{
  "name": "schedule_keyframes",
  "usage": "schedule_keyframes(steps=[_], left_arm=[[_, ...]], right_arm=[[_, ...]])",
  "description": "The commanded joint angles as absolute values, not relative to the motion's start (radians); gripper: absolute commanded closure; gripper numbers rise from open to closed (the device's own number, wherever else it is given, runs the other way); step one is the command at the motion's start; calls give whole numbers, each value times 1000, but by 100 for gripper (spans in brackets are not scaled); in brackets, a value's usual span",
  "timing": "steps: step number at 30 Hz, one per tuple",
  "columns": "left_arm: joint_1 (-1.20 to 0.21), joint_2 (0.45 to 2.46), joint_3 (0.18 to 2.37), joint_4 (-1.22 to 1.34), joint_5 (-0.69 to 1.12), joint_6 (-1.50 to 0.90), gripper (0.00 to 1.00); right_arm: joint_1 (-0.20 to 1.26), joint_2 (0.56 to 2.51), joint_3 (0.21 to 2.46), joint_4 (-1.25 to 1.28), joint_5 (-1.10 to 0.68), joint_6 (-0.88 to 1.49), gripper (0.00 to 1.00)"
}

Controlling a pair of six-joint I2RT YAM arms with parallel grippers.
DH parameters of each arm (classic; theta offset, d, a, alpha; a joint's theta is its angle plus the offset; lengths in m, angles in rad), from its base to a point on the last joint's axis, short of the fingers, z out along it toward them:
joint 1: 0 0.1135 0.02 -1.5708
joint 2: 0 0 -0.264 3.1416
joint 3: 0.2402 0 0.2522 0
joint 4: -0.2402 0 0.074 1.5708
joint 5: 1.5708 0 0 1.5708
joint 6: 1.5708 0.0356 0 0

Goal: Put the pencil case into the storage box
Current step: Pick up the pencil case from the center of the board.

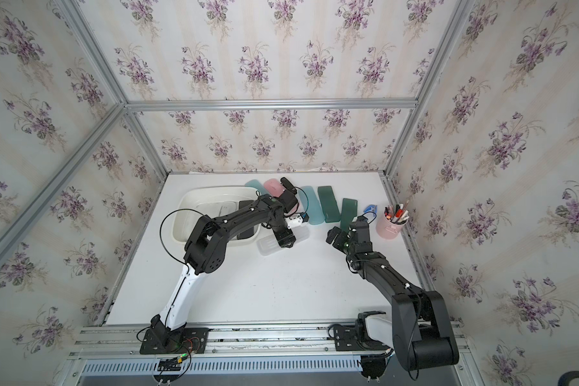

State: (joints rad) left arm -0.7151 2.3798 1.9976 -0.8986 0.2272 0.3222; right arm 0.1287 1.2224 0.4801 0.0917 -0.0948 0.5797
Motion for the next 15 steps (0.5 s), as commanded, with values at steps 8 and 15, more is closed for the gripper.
schedule_keyframes(steps=[8,15], left_arm=[[-741,2315,1857,-853,204,98,1],[-758,2304,1800,-845,73,194,7]], right_arm=[[128,1190,471,65,-87,564,0],[129,1188,467,75,-81,565,0]])
